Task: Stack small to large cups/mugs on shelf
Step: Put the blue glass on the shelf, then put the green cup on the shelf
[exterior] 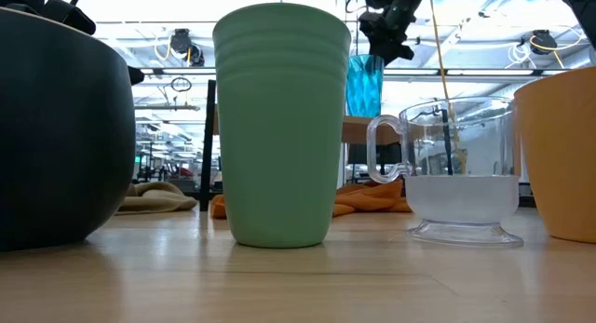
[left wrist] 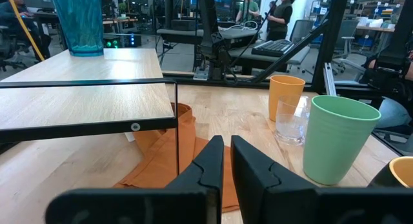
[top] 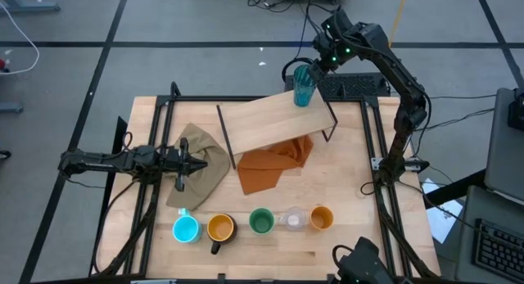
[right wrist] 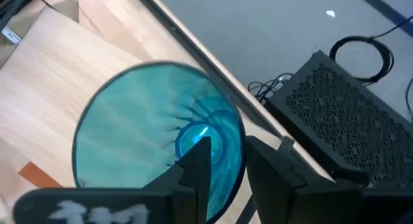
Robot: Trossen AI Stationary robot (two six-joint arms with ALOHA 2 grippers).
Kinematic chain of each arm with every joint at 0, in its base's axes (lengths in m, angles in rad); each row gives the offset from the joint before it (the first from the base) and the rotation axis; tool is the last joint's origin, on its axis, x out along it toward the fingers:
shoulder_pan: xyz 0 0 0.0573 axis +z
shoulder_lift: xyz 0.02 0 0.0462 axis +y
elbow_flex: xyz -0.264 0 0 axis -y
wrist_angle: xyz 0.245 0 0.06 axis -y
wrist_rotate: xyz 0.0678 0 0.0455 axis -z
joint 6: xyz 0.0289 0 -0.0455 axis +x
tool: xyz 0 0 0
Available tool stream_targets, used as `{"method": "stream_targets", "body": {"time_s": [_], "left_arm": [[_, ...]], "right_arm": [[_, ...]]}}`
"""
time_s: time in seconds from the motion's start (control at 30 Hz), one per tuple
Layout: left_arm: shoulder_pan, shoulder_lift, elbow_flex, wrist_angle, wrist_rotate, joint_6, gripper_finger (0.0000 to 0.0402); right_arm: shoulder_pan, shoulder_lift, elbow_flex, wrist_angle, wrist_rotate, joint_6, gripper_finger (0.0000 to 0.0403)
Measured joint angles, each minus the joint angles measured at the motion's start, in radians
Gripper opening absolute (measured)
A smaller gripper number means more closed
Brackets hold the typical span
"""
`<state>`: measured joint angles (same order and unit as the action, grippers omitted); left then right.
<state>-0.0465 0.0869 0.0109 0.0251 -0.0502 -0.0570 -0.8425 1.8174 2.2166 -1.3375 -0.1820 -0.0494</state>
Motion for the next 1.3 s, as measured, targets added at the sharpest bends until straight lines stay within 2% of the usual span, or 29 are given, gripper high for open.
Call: {"method": "stream_targets", "body": {"time_s": [0.47, 0.57, 0.7, 0.9, 1.07, 1.3], "left_arm": [[0.0, 0.0, 0.0, 0.0, 0.0, -0.001, 0.0031], [0.0, 0.0, 0.0, 0.001, -0.001, -0.001, 0.0031], [0.0, 0.0, 0.0, 0.003, -0.001, -0.004, 0.0031], [0.0, 0.0, -0.002, 0.078, -0.002, -0.002, 0.0031], [0.0, 0.0, -0.002, 0.159, -0.002, -0.006, 0.0031], [0.0, 0.0, -0.002, 0.189, -0.003, -0.023, 0.0031]], "right_arm": [[0.018, -0.096, 0.001, 0.073, -0.002, 0.006, 0.0087], [0.051, -0.135, 0.001, 0.086, -0.003, -0.059, 0.0087], [0.128, -0.216, 0.001, 0.094, -0.006, -0.116, 0.0087], [0.274, -0.347, 0.001, 0.144, -0.007, -0.103, 0.0086], [0.418, -0.46, -0.008, 0.076, -0.005, -0.094, 0.0086], [0.577, -0.632, -0.186, 0.179, 0.002, -0.018, 0.0086]]}}
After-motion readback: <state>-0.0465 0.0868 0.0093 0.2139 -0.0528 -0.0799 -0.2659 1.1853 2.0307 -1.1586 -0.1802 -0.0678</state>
